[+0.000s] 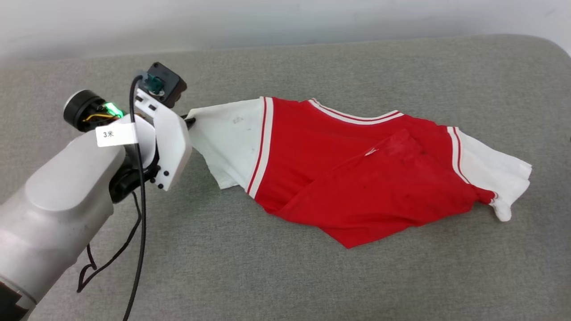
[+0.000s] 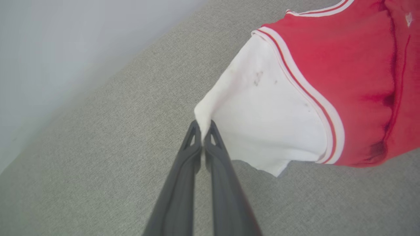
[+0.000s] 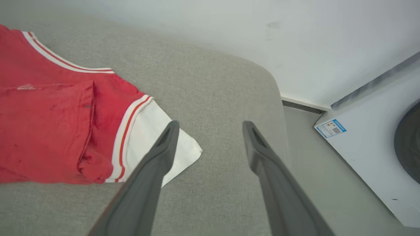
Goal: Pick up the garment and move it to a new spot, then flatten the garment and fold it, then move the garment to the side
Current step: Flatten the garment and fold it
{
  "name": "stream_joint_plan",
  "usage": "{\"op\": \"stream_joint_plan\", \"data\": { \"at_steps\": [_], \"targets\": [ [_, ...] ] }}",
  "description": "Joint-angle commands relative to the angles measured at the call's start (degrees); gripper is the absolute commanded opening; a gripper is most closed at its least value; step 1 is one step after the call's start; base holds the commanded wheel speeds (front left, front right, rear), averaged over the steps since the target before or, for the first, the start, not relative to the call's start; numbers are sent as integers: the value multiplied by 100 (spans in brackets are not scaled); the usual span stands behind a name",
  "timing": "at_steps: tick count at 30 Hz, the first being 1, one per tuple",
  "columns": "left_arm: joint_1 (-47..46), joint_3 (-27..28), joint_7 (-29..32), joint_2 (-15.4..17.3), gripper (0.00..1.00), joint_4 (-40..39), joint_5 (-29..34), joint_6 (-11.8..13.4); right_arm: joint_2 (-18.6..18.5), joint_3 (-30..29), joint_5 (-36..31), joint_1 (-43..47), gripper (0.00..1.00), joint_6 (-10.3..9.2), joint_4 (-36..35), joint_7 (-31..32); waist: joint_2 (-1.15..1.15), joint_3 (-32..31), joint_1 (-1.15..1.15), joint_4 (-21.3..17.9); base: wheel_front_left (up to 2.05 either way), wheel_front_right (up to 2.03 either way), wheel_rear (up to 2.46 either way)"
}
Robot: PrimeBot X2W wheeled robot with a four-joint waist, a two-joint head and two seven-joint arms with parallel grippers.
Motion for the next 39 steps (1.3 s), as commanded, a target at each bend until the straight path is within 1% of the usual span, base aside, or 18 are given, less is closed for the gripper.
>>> {"op": "stream_joint_plan", "data": {
  "at_steps": [1, 4, 6, 9, 12, 15, 20, 23, 26, 30, 33, 34, 35, 39],
  "targets": [
    [1, 2, -44, -9, 0, -67, 54, 41, -160, 152, 193, -189, 100, -8, 62, 304, 0, 52, 0, 60, 0, 0, 0],
    [-90, 7, -63, -26, 0, -248, 101, 85, -548, 564, 694, -529, 100, -8, 286, 1301, 0, 168, 0, 158, 0, 0, 0],
    [-157, 16, -69, -25, 0, -376, 132, 129, -728, 736, 903, -781, 100, -8, 451, 1862, 0, 289, 0, 233, 0, 0, 0],
    [-277, 29, -92, -16, 0, -537, 200, 171, -790, 939, 1071, -1128, 100, -7, 730, 2459, 0, 483, 0, 335, 0, 0, 0],
    [-388, 50, -111, 2, 0, -679, 253, 202, -746, 1098, 1082, -1416, 100, -8, 1001, 2831, 0, 672, 0, 421, 0, 0, 0],
    [-503, 71, -118, 38, 0, -835, 308, 240, -625, 1175, 1020, -1678, 100, -7, 1254, 2994, 0, 884, 0, 497, 0, 0, 0],
    [-666, 113, -112, 81, 0, -1058, 378, 294, -434, 1316, 954, -1900, 100, -8, 1651, 3079, 0, 1244, 0, 612, 0, 0, 0],
    [-734, 113, -104, 90, 0, -1170, 414, 324, -375, 1477, 904, -1857, 100, -8, 1890, 3079, 0, 1404, 0, 656, 0, 0, 0],
    [-783, 107, -100, 94, 0, -1239, 446, 335, -213, 1728, 895, -1700, 100, -7, 2174, 3043, 0, 1505, 0, 678, 0, 0, 0],
    [-815, 107, -117, 106, 0, -1286, 447, 352, -12, 2093, 1078, -1452, 100, 1, 2451, 3024, 0, 1569, 0, 676, 0, 0, 0],
    [-800, 95, -122, 118, 0, -1279, 434, 358, 24, 2275, 1207, -1375, 100, 4, 2580, 3002, 0, 1573, 0, 659, 0, 0, 0],
    [-798, 93, -125, 119, 0, -1271, 430, 358, 8, 2308, 1218, -1388, 42, 4, 2577, 2937, 0, 1568, 0, 653, 0, 0, 0],
    [-788, 89, -133, 117, 0, -1257, 423, 356, -12, 2316, 1241, -1426, 0, 4, 2600, 2875, 0, 1553, 0, 643, 0, 0, 0],
    [-672, 65, -185, 107, 0, -1167, 400, 346, -104, 2279, 1295, -1701, 0, -7, 2635, 2530, 0, 1421, 0, 580, 0, 0, 0]
  ]
}}
